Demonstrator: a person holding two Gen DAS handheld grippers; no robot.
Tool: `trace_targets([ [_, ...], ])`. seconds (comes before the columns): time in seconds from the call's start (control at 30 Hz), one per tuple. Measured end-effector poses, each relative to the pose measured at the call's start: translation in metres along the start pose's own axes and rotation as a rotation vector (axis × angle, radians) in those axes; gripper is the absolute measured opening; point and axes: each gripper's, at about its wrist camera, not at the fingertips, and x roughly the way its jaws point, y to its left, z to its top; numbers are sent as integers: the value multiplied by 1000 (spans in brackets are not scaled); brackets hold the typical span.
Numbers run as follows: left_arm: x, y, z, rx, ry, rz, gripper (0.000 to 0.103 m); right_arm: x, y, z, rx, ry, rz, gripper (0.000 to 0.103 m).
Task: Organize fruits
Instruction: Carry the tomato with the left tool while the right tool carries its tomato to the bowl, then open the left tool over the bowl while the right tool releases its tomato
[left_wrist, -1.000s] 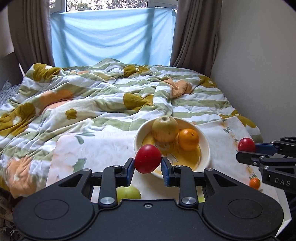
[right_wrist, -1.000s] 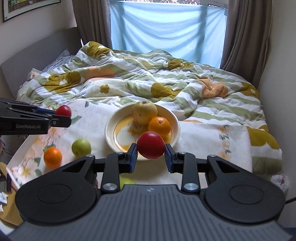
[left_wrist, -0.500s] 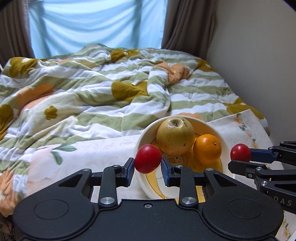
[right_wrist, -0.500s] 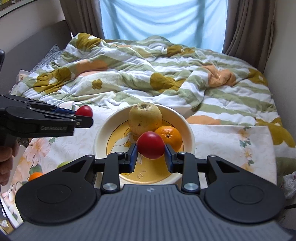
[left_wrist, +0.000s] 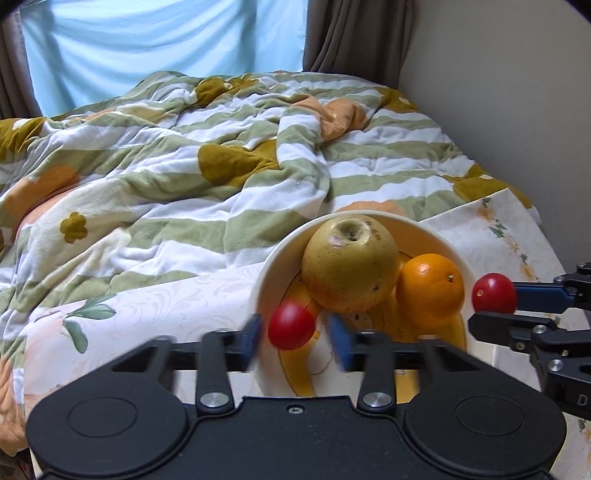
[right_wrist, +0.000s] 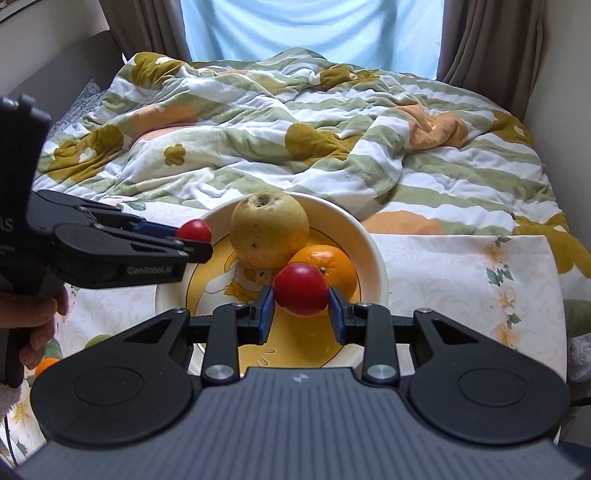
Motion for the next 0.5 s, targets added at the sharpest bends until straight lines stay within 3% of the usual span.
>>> trace_targets([
  [0.03, -4, -1, 0, 8, -18, 12, 97, 0, -1, 0, 3, 1, 2, 47],
  [0.07, -8, -3, -1, 20, -43, 30, 103, -1, -2, 0, 9, -1, 2, 47],
  [0.23, -22, -3, -7, 52, -64, 66, 103, -8, -9, 0, 37, -13, -9, 47],
  [0.5, -47, 14, -29, -73, -58, 39, 103, -14, -11, 1, 12, -14, -8, 47],
])
